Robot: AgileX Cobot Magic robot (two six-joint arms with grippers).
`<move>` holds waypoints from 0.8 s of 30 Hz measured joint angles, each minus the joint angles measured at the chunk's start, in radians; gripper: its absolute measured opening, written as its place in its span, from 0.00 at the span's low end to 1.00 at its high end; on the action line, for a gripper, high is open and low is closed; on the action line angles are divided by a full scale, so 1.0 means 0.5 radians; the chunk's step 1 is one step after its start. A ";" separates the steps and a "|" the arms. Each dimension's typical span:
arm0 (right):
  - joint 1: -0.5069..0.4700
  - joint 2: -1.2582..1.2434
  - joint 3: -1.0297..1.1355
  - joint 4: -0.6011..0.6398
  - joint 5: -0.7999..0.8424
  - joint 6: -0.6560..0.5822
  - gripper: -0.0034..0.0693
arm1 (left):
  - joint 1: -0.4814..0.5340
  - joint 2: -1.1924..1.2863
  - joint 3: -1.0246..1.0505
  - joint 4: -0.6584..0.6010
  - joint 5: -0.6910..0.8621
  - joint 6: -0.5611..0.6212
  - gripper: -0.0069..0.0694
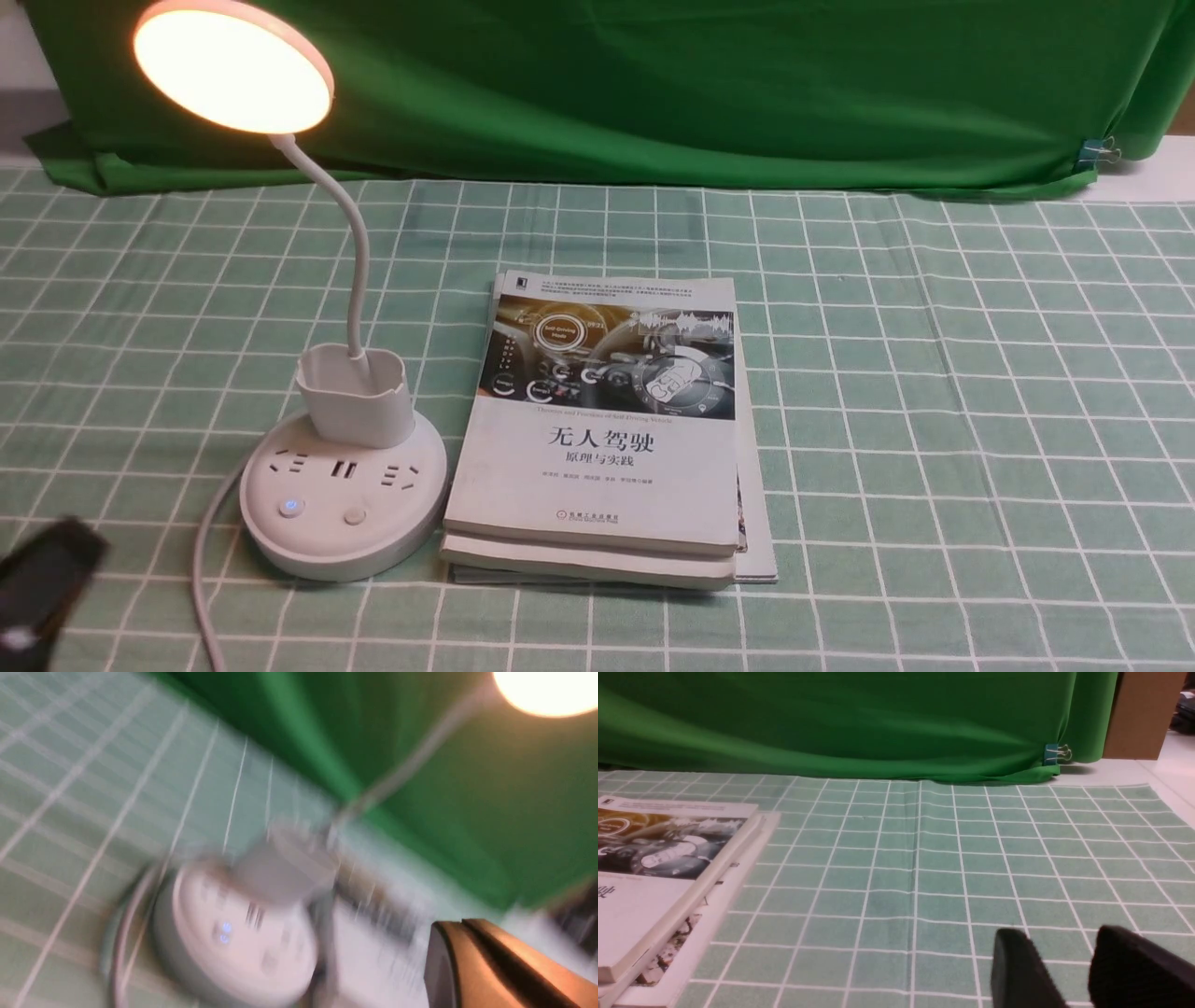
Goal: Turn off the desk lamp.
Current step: Use the left arm to press the button switch on the lamp holder
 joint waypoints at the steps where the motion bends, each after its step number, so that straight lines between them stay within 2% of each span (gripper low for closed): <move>1: 0.000 0.000 0.000 0.000 0.000 0.000 0.38 | 0.000 0.026 -0.038 0.016 0.027 0.005 0.09; 3: 0.000 0.000 0.000 0.000 0.000 0.000 0.38 | 0.000 0.365 -0.268 0.180 0.367 0.088 0.09; 8: 0.000 0.000 0.000 0.000 0.000 0.000 0.38 | 0.000 1.011 -0.568 0.275 0.764 0.353 0.09; 14: 0.000 0.000 0.000 0.000 0.000 0.000 0.38 | -0.026 1.550 -0.782 0.290 0.836 0.420 0.09; 17: 0.000 0.000 0.000 0.000 0.000 0.000 0.38 | -0.154 1.765 -0.894 0.312 0.859 0.429 0.09; 18: 0.000 0.000 0.000 0.000 0.000 0.000 0.38 | -0.278 1.867 -0.950 0.358 0.859 0.413 0.09; 24: 0.000 0.000 0.000 0.000 0.000 0.000 0.38 | -0.569 2.158 -1.176 0.661 0.886 0.144 0.09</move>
